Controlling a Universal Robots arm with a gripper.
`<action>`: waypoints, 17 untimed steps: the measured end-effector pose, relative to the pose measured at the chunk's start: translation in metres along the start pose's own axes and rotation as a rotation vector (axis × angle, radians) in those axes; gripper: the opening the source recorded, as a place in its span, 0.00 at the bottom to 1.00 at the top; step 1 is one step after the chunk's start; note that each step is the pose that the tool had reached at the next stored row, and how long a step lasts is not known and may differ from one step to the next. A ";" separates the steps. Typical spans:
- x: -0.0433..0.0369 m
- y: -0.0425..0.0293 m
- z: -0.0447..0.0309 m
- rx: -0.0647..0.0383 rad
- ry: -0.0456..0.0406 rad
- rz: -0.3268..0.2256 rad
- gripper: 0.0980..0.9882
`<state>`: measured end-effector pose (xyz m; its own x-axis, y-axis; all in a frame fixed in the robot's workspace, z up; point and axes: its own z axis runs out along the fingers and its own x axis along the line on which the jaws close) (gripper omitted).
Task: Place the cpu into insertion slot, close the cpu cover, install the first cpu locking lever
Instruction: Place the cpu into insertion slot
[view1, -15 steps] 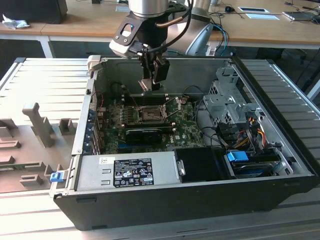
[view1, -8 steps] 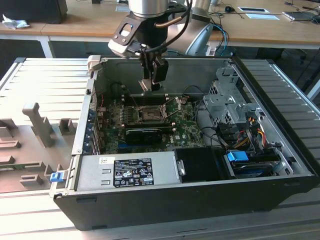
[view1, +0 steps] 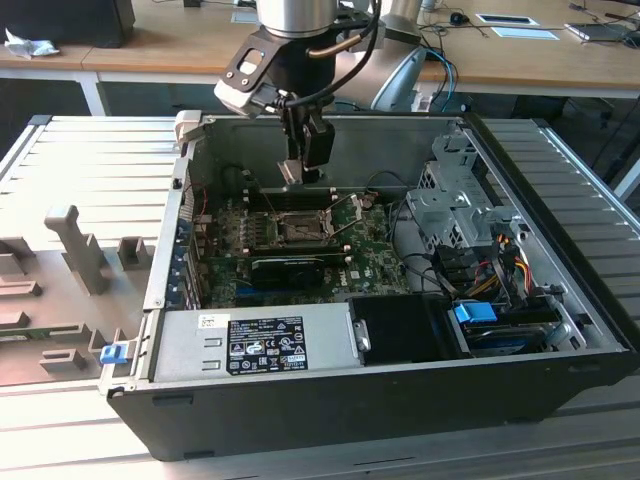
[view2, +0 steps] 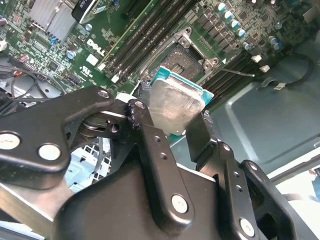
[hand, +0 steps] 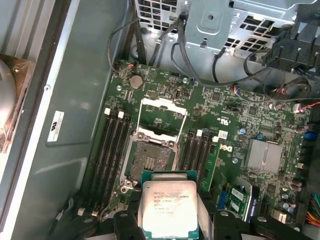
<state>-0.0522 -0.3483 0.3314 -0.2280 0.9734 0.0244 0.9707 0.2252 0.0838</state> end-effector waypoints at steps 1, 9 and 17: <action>-0.0001 0.0000 0.0007 -0.001 -0.0008 0.021 0.48; -0.0001 -0.0003 0.0035 -0.004 0.0032 0.071 0.48; -0.0002 -0.0004 0.0054 -0.005 0.0017 0.107 0.48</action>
<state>-0.0521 -0.3483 0.3261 -0.1235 0.9917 0.0351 0.9891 0.1201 0.0857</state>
